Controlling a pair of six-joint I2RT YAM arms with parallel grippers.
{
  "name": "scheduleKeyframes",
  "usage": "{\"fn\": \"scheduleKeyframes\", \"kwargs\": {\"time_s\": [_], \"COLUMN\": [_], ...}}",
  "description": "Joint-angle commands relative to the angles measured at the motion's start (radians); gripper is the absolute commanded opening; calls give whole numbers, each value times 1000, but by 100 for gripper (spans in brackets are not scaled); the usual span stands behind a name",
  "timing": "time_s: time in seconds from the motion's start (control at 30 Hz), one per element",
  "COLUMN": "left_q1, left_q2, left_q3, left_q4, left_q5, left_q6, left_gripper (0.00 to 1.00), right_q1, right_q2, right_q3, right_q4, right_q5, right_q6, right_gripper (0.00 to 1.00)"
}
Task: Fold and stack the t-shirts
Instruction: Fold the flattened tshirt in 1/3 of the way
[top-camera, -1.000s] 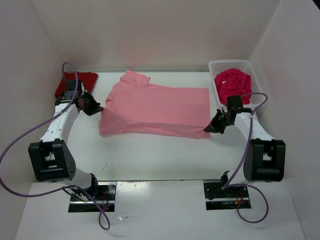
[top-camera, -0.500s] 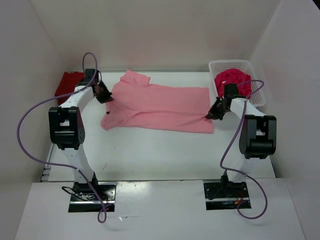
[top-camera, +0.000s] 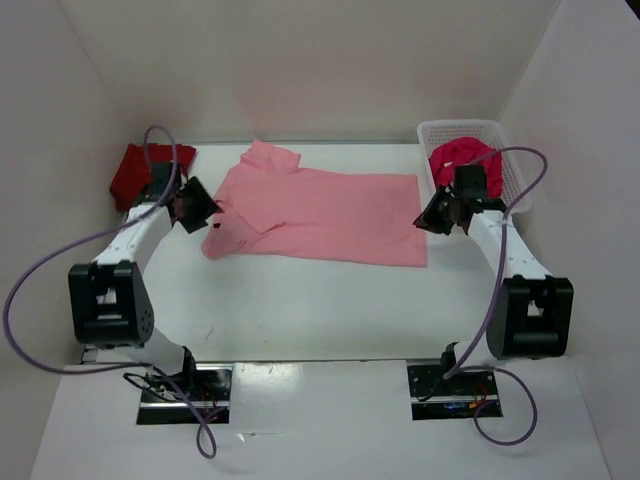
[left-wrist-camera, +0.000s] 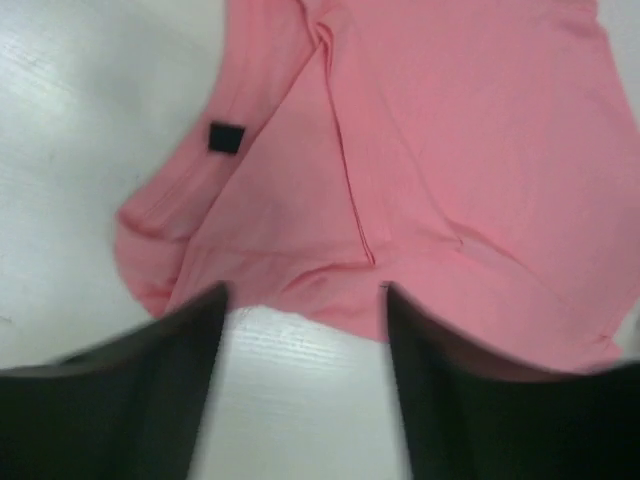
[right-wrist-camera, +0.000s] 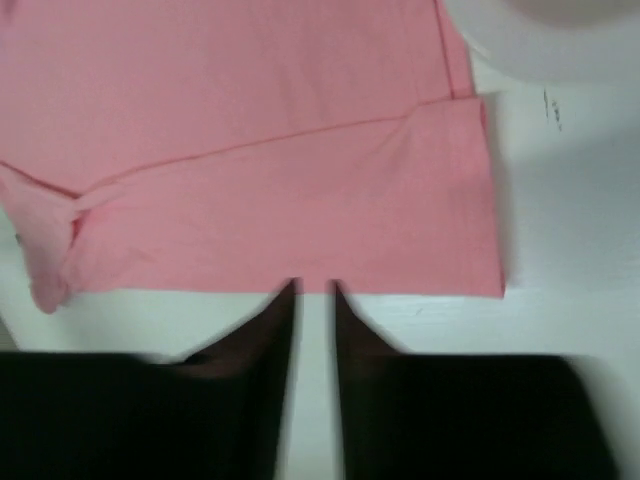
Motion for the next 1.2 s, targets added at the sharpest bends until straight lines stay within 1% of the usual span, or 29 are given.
{"fn": "scheduleKeyframes", "kwargs": {"time_s": [0.0, 0.03, 0.07, 0.13, 0.17, 0.2, 0.27, 0.4, 0.47, 0.5, 0.63, 0.67, 0.7, 0.73, 0.77, 0.8, 0.83, 0.93, 0.97, 1.03, 1.07, 1.1, 1.17], "left_q1": [46, 65, 97, 126, 135, 148, 158, 169, 169, 169, 169, 169, 169, 178, 178, 178, 178, 188, 188, 188, 188, 188, 198], "left_q2": [-145, -167, -202, -212, -201, -192, -172, -111, -62, -49, 38, 50, 51, 61, 61, 49, 49, 38, 38, 38, 38, 38, 38], "left_q3": [-201, -249, -297, -389, -398, -398, -398, -408, -399, -398, -353, -352, -343, -343, -343, -343, -343, -282, -244, -221, -220, -220, -220], "left_q4": [39, 62, 82, 115, 128, 128, 140, 193, 194, 220, 243, 232, 232, 232, 241, 255, 255, 243, 243, 231, 231, 231, 220], "left_q5": [10, 31, 45, 67, 67, 67, 56, 56, 65, 65, 65, 65, 65, 65, 65, 65, 65, 65, 65, 65, 77, 77, 90], "left_q6": [-64, -87, -110, -164, -173, -173, -186, -236, -249, -259, -259, -259, -259, -271, -281, -281, -281, -281, -270, -259, -259, -249, -239], "left_gripper": [55, 50, 47, 46, 46, 49, 50, 50, 49, 49, 39, 33, 29, 26, 22, 14, 10, 1, 0, 0, 0, 0, 0], "right_q1": [16, 25, 51, 80, 94, 117, 127, 136, 136, 136, 136, 136, 136, 136, 136, 136, 136, 136, 136, 127, 127, 118, 104], "right_q2": [-77, -90, -103, -113, -113, -113, -113, -91, -91, -91, -82, -82, -82, -82, -82, -65, -53, 7, 7, 7, -5, -33, -62], "right_q3": [-81, -98, -126, -140, -150, -150, -189, -224, -224, -224, -224, -224, -224, -224, -224, -224, -224, -224, -224, -224, -224, -233, -247], "right_q4": [4, 4, 16, 27, 27, 36, 56, 88, 98, 98, 98, 98, 98, 98, 107, 107, 116, 116, 116, 95, 94, 79, 59], "right_q5": [-27, -55, -55, -66, -66, -76, -76, -89, -89, -89, -66, -51, -38, -24, 5, 22, 38, 81, 110, 158, 187, 237, 288], "right_q6": [16, 25, 25, 57, 57, 69, 82, 100, 100, 100, 100, 100, 111, 111, 121, 132, 132, 154, 166, 180, 189, 189, 200], "right_gripper": [11, 5, 2, 1, 1, 7, 14, 18, 18, 18, 19, 20, 22, 28, 32, 34, 37, 39, 40, 41, 41, 43, 46]}}
